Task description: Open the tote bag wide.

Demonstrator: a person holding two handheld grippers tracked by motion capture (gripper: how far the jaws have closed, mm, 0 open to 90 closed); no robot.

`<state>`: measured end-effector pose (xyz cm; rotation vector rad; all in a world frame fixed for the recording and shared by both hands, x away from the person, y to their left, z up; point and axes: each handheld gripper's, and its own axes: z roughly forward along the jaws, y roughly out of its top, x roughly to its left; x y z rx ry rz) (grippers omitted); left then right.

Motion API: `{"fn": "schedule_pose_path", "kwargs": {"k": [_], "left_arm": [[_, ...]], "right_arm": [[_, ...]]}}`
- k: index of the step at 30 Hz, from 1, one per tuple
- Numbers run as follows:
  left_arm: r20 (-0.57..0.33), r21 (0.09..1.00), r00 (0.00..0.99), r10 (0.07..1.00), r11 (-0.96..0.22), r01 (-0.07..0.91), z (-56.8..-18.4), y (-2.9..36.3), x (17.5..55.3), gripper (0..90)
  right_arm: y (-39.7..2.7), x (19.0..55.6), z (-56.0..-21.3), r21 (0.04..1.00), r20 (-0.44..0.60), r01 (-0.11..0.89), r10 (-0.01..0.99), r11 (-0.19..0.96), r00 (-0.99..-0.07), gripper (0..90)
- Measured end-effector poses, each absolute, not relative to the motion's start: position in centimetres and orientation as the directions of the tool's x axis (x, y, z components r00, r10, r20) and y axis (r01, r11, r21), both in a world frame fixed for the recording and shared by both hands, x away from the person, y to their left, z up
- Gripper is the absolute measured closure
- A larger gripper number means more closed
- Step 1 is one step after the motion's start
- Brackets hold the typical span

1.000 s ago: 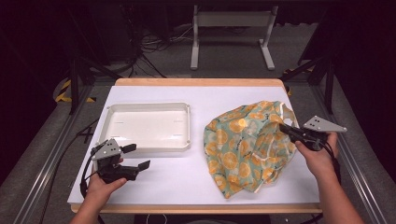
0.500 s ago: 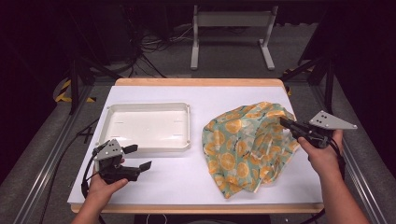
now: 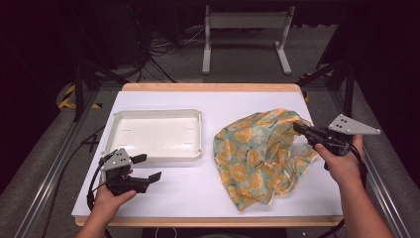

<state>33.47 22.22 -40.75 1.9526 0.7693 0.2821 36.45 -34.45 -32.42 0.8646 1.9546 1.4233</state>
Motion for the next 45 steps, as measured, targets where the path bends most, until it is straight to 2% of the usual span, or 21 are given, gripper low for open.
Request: {"fn": "schedule_pose_path", "kwargs": {"k": [31, 45], "left_arm": [[-0.123, 0.860, 0.776, 0.619, -0.324, 0.395, -40.7, 21.9, 33.6, 15.1], [-0.125, 0.864, 0.779, 0.615, -0.319, 0.390, -40.5, 21.6, 34.3, 15.2]], "right_arm": [[-28.6, 35.8, -28.9, 0.963, -0.126, 0.070, 0.666, 0.259, -0.735, 89.7], [-26.6, 35.6, -28.1, 0.963, -0.131, 0.056, 0.638, 0.264, -0.759, 89.8]]}}
